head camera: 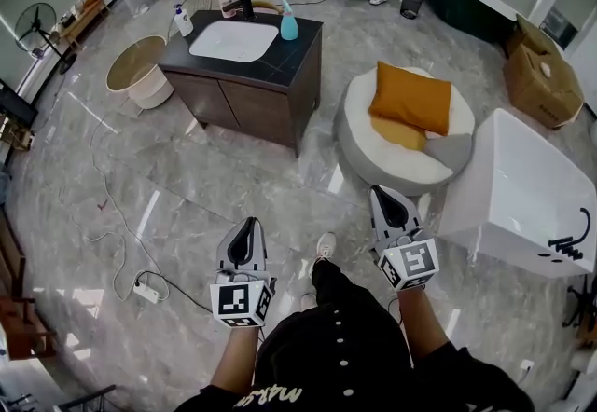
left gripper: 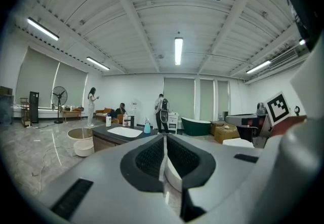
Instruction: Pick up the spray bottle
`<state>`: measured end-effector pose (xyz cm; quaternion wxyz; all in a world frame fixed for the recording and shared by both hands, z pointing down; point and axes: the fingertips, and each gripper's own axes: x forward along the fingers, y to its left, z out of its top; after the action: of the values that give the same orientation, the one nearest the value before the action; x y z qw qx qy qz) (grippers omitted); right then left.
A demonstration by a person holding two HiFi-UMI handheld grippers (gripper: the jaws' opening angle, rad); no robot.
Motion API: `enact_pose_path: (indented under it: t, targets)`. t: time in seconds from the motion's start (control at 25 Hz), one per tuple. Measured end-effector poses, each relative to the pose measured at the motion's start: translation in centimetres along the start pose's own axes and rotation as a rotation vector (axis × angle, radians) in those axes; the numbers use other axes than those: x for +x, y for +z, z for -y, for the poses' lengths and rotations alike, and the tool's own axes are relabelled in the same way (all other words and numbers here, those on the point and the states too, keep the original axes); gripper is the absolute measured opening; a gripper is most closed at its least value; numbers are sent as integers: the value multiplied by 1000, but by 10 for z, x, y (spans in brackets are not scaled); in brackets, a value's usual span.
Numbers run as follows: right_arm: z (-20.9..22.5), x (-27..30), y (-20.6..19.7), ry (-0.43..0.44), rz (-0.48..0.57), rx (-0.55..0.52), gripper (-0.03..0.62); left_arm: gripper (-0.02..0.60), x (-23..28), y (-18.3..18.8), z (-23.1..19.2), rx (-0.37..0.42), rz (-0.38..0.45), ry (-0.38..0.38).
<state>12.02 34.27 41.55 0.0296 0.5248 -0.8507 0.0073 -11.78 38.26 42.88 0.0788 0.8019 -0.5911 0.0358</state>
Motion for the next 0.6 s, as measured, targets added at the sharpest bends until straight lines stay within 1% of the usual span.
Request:
enact_pose_path:
  t: [0.24, 0.4, 0.6]
  targets:
    - [28, 74, 6, 26, 16, 3, -5, 28, 72, 19, -23, 12, 15, 5]
    - [49, 121, 18, 42, 32, 0, -5, 28, 120, 36, -33, 22, 24, 4]
    - [75, 170, 29, 65, 59, -5, -5, 28, 173, 53, -45, 33, 33, 27]
